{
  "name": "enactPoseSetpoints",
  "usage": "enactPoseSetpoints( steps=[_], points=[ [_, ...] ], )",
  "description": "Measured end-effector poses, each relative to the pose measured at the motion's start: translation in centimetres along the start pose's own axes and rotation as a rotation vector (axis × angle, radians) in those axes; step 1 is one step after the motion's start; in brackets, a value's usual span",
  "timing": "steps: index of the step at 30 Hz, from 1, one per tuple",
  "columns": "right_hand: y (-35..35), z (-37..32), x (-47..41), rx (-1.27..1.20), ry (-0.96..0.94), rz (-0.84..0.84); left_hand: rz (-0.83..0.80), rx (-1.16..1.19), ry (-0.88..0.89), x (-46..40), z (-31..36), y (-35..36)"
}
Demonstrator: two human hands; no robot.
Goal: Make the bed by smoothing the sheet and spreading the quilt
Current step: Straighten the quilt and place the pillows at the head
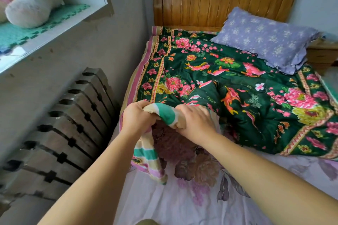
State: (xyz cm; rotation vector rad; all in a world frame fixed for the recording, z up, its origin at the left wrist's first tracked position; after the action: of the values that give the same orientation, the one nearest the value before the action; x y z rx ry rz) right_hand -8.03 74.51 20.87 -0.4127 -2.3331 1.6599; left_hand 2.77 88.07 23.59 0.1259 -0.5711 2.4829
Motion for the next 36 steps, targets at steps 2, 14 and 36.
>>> enactPoseSetpoints(
  steps=[2,14,36],
  points=[
    [0.5,2.2,-0.6,0.075,0.091,0.036,-0.034,0.047,-0.014,-0.2,0.0,-0.9],
    [-0.4,4.5,-0.6,-0.021,0.228,-0.145,-0.287,-0.417,-0.105,0.0,-3.5,-3.6],
    [0.3,3.4,10.8,0.196,0.144,-0.607,-0.346,-0.793,-0.246,12.1,-4.4,-0.6]
  ],
)
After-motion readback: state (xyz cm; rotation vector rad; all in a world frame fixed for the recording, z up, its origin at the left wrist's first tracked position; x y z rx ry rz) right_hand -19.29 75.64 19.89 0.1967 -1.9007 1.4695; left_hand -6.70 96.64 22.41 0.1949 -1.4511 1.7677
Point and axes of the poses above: each hand's wrist, its own x-axis away from the middle knuckle, its own y-axis out of the palm, z = x × y, the point moved 1 cm from there along -x, towards the middle knuckle, and after that the axes turned 8 degrees about -z, right-handed, at the moved point
